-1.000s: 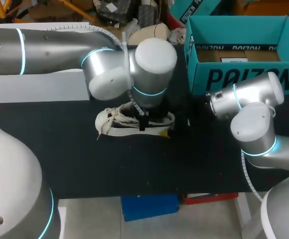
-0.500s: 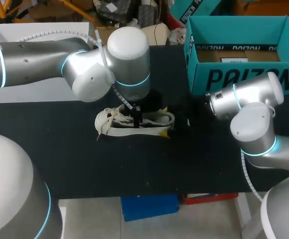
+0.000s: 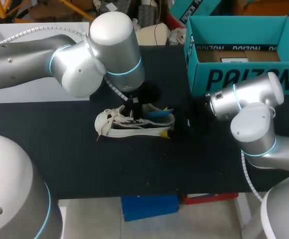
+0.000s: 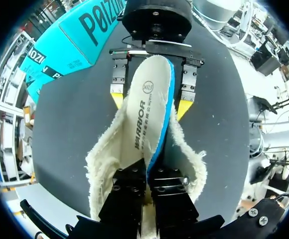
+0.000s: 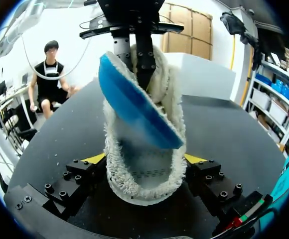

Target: Take the shoe out of the shoebox, open the shoe tongue, remove and reinsert the insole, then place the shoe into the shoebox

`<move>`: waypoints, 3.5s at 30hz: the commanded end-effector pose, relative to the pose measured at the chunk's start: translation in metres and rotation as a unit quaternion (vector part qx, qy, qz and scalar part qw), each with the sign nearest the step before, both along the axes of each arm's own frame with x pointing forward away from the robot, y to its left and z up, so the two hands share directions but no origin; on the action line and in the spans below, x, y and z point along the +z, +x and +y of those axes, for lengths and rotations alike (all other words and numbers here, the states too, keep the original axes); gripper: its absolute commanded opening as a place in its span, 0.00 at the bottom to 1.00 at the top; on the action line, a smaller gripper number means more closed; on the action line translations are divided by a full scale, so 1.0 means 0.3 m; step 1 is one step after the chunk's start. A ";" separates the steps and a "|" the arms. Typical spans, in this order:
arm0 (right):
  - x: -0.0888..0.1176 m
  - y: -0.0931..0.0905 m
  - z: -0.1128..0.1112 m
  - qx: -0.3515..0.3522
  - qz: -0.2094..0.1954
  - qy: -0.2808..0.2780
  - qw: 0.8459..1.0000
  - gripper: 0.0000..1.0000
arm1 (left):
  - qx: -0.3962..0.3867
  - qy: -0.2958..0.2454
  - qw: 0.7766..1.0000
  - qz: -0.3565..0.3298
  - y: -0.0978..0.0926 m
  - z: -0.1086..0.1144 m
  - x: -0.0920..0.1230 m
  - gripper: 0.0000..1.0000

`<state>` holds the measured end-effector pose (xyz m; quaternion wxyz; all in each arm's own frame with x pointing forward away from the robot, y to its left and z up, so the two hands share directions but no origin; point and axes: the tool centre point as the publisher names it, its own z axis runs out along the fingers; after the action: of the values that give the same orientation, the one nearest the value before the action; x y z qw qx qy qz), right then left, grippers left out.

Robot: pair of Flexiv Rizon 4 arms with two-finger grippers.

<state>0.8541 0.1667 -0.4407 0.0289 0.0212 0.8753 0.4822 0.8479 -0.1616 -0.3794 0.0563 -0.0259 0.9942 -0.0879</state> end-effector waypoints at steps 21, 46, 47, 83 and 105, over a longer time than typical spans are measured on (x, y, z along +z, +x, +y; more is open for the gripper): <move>-0.010 -0.001 0.006 0.000 0.001 -0.001 1.000 0.00 | -0.058 -0.015 0.997 -0.039 0.005 -0.051 -0.083 0.40; -0.010 -0.001 0.006 0.000 0.001 -0.001 1.000 0.00 | -0.100 -0.057 0.990 -0.081 0.068 -0.220 -0.061 0.24; -0.010 -0.001 0.006 0.000 0.001 -0.001 1.000 0.00 | -0.099 -0.057 0.990 -0.081 0.069 -0.223 -0.060 0.24; -0.010 -0.001 0.006 0.000 0.001 -0.001 1.000 0.00 | -0.094 -0.368 0.925 -0.027 -0.314 -0.219 0.670 0.00; -0.010 -0.001 0.006 0.000 0.001 -0.001 1.000 0.00 | -0.103 -0.386 0.916 -0.015 -0.328 -0.224 0.698 0.00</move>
<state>0.8538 0.1669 -0.4408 0.0288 0.0211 0.8753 0.4822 0.7500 -0.2287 -0.1689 0.0467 0.0581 0.8794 -0.4702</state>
